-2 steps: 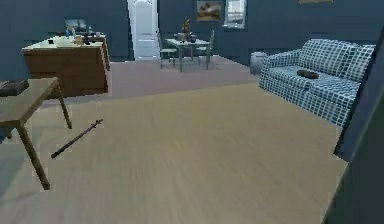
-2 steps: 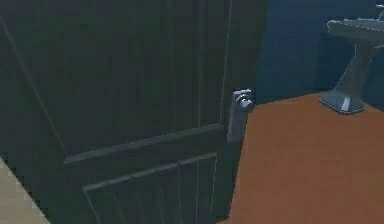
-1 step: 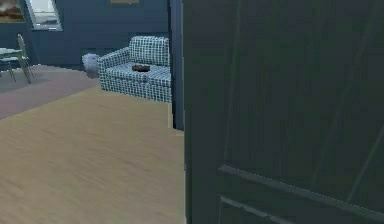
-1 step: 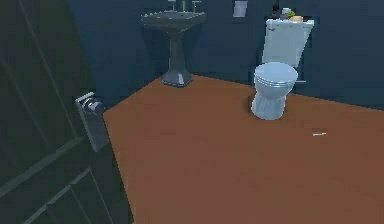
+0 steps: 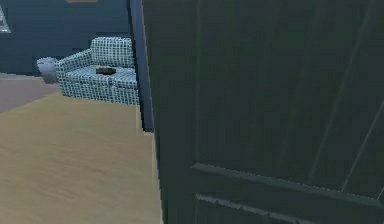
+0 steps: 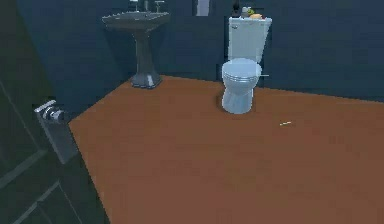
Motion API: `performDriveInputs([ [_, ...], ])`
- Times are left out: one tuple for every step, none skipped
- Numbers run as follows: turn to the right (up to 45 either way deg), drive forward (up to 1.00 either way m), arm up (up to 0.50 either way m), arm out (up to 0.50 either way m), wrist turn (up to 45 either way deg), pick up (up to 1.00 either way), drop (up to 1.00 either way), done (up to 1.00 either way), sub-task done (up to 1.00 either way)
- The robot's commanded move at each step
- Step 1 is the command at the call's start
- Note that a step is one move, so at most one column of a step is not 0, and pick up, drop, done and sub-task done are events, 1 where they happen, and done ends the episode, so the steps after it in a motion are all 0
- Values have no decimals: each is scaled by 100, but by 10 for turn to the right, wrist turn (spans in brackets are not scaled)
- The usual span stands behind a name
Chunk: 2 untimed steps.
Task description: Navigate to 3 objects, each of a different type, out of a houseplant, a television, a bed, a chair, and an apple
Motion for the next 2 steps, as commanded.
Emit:
performDriveInputs([
  [0,0,0,0,0,0,0,0,100],
  [-450,0,0,0,0,0,0,0,0],
])
